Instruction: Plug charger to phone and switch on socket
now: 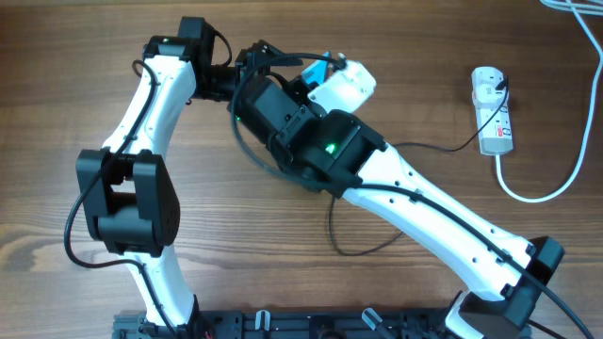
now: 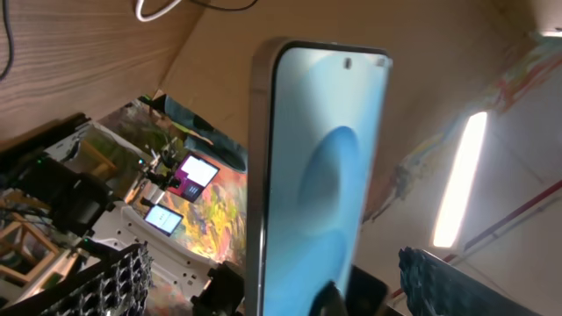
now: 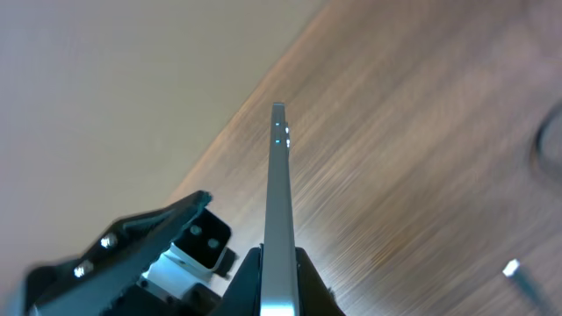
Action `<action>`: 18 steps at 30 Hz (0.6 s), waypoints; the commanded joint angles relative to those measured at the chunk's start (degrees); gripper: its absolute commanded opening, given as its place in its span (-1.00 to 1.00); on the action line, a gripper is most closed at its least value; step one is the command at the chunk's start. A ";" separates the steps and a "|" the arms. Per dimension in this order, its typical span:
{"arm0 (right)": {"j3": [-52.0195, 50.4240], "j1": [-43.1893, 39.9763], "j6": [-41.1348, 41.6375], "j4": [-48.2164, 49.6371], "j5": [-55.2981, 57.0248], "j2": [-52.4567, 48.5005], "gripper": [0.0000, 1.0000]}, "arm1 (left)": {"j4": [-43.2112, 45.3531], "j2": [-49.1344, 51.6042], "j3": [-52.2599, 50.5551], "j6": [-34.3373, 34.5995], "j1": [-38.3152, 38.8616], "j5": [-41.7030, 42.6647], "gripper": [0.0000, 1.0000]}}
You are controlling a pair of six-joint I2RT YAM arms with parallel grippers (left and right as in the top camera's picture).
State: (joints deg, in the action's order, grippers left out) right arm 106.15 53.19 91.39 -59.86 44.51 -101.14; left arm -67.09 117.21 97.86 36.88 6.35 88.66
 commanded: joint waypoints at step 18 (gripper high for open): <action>-0.04 0.17 27.30 -0.33 -4.76 1.73 -0.91 | -0.04 -2.03 0.13 6.08 0.28 1.68 -0.36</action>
State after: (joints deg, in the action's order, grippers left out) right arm 106.13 53.19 117.89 -60.38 39.90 -101.14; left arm -67.07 117.14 97.86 42.98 6.37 89.08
